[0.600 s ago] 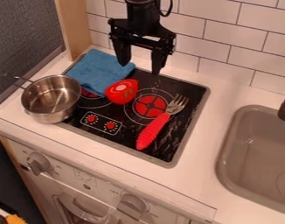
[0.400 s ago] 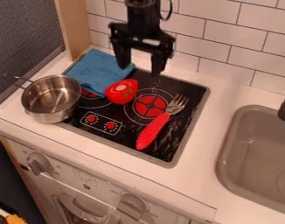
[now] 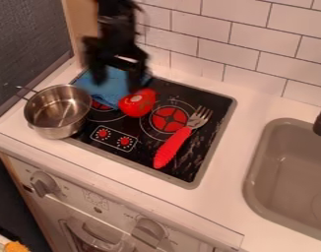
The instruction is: Get the silver pot and put on the blue cloth
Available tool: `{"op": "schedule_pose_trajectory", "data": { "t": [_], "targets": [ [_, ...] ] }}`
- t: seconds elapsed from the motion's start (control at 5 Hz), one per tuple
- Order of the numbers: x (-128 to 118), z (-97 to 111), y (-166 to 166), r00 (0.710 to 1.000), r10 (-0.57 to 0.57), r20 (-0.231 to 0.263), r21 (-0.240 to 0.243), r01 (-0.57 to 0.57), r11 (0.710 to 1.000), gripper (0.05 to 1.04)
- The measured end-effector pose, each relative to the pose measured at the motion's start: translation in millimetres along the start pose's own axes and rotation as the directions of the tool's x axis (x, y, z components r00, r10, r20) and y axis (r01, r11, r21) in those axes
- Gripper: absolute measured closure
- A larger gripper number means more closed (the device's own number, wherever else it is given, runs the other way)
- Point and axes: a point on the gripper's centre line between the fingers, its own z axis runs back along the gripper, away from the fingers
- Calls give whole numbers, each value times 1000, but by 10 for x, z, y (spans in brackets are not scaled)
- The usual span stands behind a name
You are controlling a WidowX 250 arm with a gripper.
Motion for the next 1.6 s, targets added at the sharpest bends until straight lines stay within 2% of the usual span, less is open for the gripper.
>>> {"op": "schedule_pose_trajectory", "data": {
  "t": [0.2,0.4,0.6,1.0,1.4,1.6],
  "targets": [
    [-144,136,129,997,-63,41,-20,63,998,83],
    [-357,55,355,998,-64,20,-46,65,997,83],
    [-551,-183,295,994,-100,-45,-62,97,993,83],
    [-667,-558,224,987,-91,-132,-13,90,996,119],
    [-641,-648,270,986,-73,-147,29,78,997,679],
    [-625,-642,257,985,-97,-143,19,100,995,897]
  ]
}}
